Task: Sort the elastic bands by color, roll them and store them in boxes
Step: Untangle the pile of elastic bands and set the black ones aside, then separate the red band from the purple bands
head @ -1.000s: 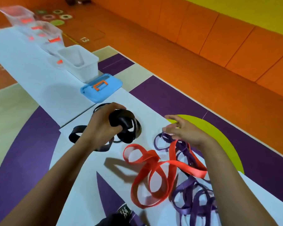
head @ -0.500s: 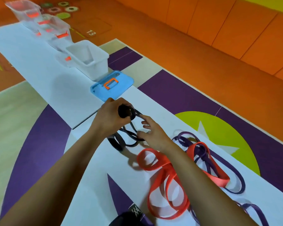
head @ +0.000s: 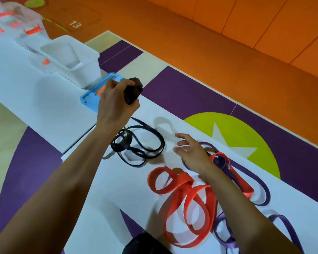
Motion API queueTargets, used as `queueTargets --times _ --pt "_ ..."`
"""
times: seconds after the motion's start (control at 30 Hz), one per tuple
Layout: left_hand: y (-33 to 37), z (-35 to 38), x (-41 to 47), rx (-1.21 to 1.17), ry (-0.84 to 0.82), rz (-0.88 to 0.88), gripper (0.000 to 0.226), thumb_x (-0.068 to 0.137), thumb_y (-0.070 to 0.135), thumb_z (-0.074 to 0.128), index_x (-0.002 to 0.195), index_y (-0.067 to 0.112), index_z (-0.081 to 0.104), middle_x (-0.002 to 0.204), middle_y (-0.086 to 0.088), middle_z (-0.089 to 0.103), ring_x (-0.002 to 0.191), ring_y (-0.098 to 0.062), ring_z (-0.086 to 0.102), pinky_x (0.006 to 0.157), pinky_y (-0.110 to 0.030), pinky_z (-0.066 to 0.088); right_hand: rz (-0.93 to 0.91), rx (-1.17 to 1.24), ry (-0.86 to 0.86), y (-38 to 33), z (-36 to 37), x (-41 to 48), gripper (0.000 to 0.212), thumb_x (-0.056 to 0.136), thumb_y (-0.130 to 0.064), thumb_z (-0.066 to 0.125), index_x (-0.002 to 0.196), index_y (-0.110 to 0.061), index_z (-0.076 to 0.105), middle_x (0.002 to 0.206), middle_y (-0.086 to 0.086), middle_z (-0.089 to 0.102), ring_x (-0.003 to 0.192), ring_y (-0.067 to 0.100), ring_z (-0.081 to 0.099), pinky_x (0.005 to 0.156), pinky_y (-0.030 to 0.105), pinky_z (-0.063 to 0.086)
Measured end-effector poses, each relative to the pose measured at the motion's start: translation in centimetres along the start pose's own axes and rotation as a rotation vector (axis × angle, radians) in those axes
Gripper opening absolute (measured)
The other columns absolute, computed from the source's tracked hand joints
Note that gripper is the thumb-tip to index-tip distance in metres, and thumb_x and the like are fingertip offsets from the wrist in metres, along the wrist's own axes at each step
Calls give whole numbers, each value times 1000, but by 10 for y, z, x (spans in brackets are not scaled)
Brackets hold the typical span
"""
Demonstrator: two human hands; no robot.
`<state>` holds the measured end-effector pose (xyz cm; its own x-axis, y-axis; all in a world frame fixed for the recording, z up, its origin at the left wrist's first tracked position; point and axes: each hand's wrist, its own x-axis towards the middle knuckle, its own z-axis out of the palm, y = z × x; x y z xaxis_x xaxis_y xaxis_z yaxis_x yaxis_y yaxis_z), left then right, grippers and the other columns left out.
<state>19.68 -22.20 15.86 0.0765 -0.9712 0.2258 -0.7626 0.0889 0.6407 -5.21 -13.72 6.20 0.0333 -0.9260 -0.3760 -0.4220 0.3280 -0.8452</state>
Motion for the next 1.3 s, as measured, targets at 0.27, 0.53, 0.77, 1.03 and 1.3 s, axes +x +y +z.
queueTargets --times 0.27,0.53,0.77,1.03,1.3 --pt "-45 57 -14 20 -185 -92 51 83 24 76 130 31 56 119 -10 50 106 -31 59 93 -43 52 52 23 50 23 -12 2 38 98 -17 65 131 -34 57 114 -2 58 110 15 63 70 12 47" --pt "-126 109 -90 351 -487 -329 53 79 28 75 128 33 54 128 -16 54 118 -44 52 104 -60 40 107 -136 87 55 -17 -9 38 94 -25 65 130 -37 57 126 3 59 118 20 60 106 43 48" --pt "-106 117 -113 436 -491 -242 43 81 27 76 123 29 64 145 -17 41 130 -47 40 111 -60 29 127 -196 95 64 -15 -24 41 98 -23 63 138 -27 56 129 4 57 116 18 59 103 34 46" --pt "-30 149 -162 388 -510 75 32 77 21 79 108 19 73 128 -13 58 114 -44 53 97 -54 42 137 -224 170 90 -34 -72 43 96 -16 62 138 -20 57 133 8 58 121 23 57 107 37 45" --pt "60 196 -236 277 -668 464 32 86 27 71 117 22 65 119 -5 64 111 -33 60 97 -47 49 254 -180 367 155 -73 -150 39 93 -17 62 132 -20 60 129 8 61 119 28 60 104 48 49"
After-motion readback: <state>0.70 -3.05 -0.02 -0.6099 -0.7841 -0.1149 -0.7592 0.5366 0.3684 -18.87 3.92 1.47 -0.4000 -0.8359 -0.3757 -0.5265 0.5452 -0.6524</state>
